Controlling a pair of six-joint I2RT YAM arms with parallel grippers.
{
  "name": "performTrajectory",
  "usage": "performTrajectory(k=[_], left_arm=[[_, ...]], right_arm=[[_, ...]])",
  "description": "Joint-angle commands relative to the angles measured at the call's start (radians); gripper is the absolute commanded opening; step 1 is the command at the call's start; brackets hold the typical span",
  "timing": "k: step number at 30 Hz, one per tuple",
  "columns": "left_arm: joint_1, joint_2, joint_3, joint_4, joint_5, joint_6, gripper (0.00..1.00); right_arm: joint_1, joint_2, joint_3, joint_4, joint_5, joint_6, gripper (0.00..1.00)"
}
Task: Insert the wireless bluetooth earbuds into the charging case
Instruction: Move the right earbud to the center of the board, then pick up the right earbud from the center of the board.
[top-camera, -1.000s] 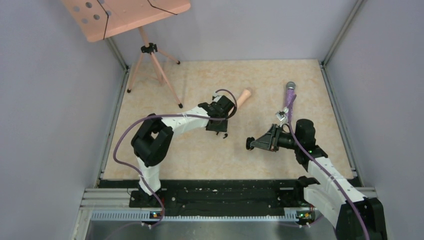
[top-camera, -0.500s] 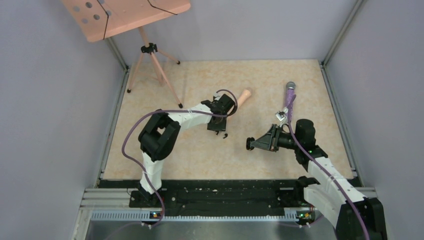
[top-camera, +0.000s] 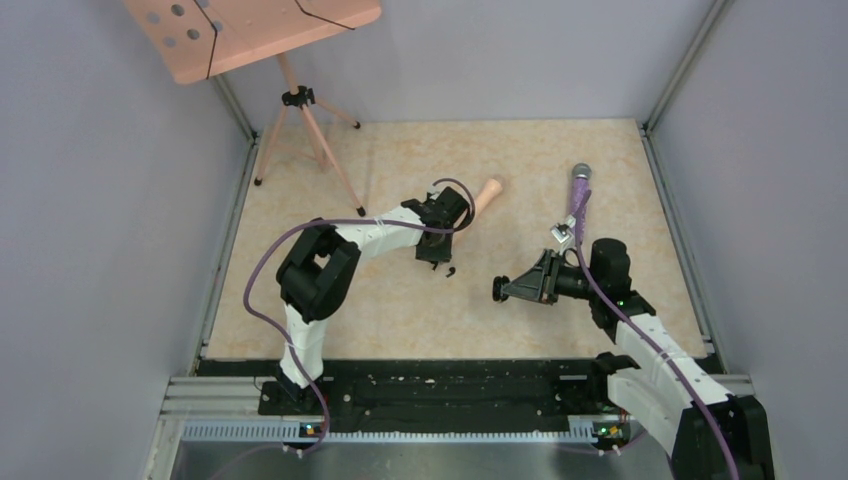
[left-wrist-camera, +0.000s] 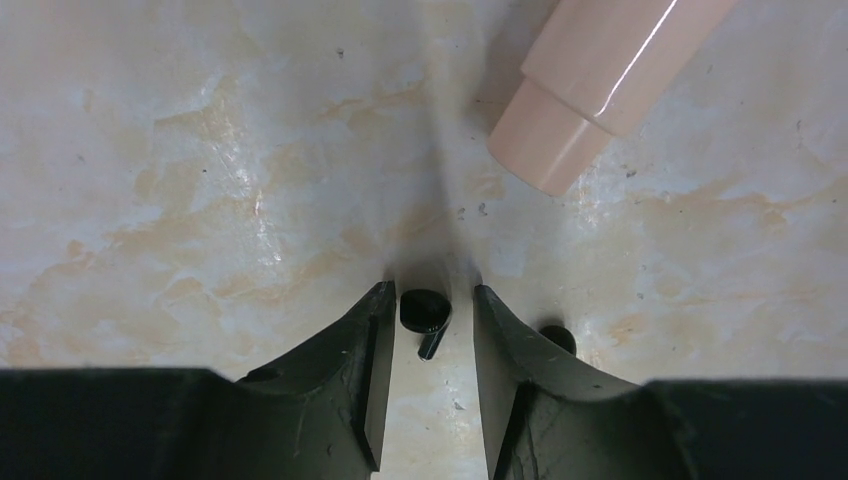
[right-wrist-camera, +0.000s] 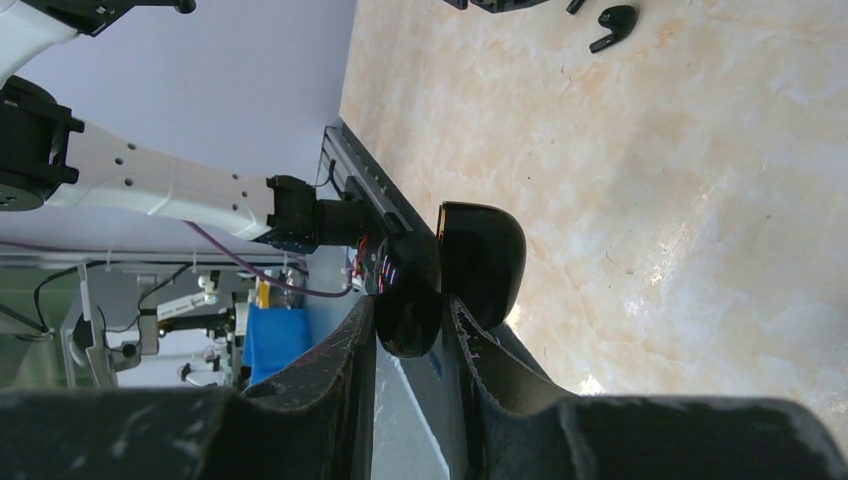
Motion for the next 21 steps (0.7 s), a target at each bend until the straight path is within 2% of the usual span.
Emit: performTrajectory(k=[1, 14, 18, 21], left_arm=[[0.003, -0.002, 0.013, -0.048, 0.046, 0.041, 0.40], [0.002, 0.025, 0.040, -0.074, 0.060, 0.105, 0.36], [0.008, 0.037, 0.045, -0.058, 0.055, 0.121, 0.42], [0.020, 0.053, 0.065, -0.068, 0.066, 0.131, 0.42]], right_arm=[[-0.011, -0.021, 0.058, 0.020, -0.008, -0.009, 0.00], [-0.011, -0.016, 0.064, 0.021, -0.008, -0.008, 0.00], [-0.011, -0.017, 0.060, 0.022, -0.008, -0.007, 0.00], [-0.011, -0.018, 0.062, 0.019, -0.010, -0.008, 0.00]])
